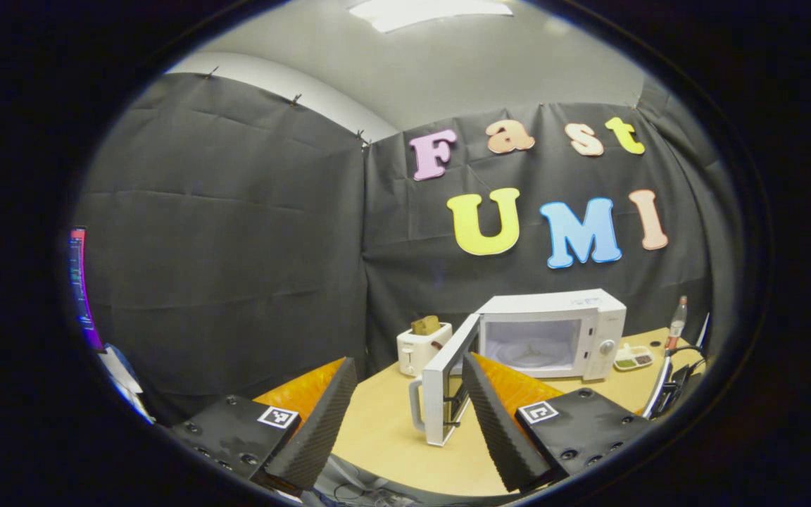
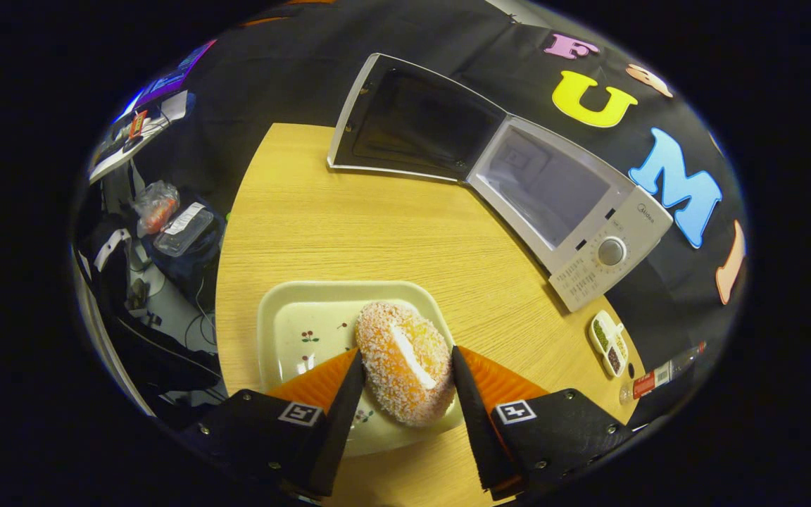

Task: Open the microwave oven with the left hand, put the food in, and close the microwave oven.

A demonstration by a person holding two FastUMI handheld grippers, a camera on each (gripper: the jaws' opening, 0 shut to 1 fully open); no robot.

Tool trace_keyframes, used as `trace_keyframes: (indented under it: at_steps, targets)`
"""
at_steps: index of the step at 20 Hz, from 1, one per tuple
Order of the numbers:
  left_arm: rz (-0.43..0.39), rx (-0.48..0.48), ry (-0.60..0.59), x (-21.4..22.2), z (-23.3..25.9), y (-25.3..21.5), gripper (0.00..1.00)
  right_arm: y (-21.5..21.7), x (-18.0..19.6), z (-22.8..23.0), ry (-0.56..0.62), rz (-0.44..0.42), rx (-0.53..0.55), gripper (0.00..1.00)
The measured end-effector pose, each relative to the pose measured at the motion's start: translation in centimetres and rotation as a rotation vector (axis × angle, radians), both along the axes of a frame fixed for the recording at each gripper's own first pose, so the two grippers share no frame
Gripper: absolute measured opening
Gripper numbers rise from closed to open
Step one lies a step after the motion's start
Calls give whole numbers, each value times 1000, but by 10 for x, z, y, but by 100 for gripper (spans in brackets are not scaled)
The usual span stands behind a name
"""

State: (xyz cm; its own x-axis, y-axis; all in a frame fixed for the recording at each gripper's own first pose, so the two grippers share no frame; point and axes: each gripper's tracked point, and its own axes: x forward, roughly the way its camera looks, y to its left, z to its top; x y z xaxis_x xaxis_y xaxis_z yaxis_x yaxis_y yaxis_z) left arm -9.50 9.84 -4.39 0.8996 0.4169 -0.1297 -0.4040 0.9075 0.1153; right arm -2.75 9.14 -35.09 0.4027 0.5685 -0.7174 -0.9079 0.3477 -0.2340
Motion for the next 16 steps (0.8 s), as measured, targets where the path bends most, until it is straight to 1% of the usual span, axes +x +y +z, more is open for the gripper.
trace_keyframes:
  at_steps: [3,5,7,8,9,10,11,12,13,15,16]
  targets:
    - [3,-7,-5,4,-2,2,96,-1,5,9,-8,-15,-4,74]
    - [-1,-12,-16,9,2,3,96,3,11,24,-29,-19,17,75]
    - [-7,-7,-23,19,0,5,100,7,22,42,-69,-17,35,75]
    - [-9,-5,-25,25,-2,5,100,9,27,50,-87,-19,41,75]
    - [-12,-9,-27,30,-4,8,98,12,32,59,-106,-21,50,75]
    - [-15,-17,-32,38,-5,9,100,16,38,68,-125,-24,60,75]
    - [-17,-24,-41,46,-6,11,98,18,44,77,-146,-26,67,75]
    - [-21,-31,-49,52,-8,13,98,22,53,83,-169,-31,71,75]
    - [-22,-38,-51,59,-9,16,100,24,61,92,-190,-37,70,75]
    - [-25,-44,-59,71,-11,23,96,31,71,104,-221,-38,77,75]
    - [-26,-43,-66,76,-10,28,100,37,77,111,-241,-36,80,74]
